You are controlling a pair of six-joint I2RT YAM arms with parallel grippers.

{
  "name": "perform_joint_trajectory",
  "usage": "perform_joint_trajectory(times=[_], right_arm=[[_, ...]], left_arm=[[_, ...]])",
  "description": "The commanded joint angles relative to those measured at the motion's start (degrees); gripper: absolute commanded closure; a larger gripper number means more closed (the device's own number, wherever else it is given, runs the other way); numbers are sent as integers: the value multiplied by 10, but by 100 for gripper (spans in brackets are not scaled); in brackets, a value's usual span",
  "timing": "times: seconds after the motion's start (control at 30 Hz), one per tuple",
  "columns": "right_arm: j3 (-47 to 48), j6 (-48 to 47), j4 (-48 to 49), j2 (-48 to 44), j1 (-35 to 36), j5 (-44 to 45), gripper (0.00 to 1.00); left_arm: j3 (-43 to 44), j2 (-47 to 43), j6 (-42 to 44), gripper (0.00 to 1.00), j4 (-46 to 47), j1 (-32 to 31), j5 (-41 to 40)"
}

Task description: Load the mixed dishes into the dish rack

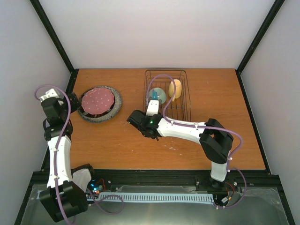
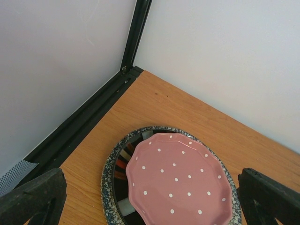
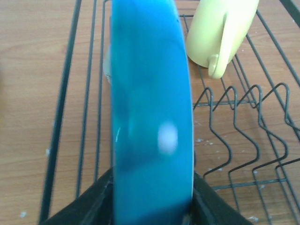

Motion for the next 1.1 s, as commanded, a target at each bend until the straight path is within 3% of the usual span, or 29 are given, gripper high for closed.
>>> perform_joint_trajectory(times=[0.0, 0.37, 0.73, 0.87, 0.97, 1.07], right_arm=[[26, -9, 42, 2, 9, 1, 61], [24, -24, 49, -23, 10, 26, 47], [-9, -59, 87, -116, 10, 80, 42], [-18, -80, 101, -158, 10, 105, 40], [-45, -114, 137, -206, 8, 119, 39], [-82, -175, 194, -267, -13, 65, 40]], left_arm=[[7, 7, -2, 0, 10, -1, 8], [9, 22, -4, 0, 7, -1, 24], [29, 65, -13, 0, -17, 0, 57], [34, 82, -23, 0, -22, 18, 128], [28, 107, -40, 0, -16, 72, 240], [34, 139, -45, 3, -16, 103, 306]])
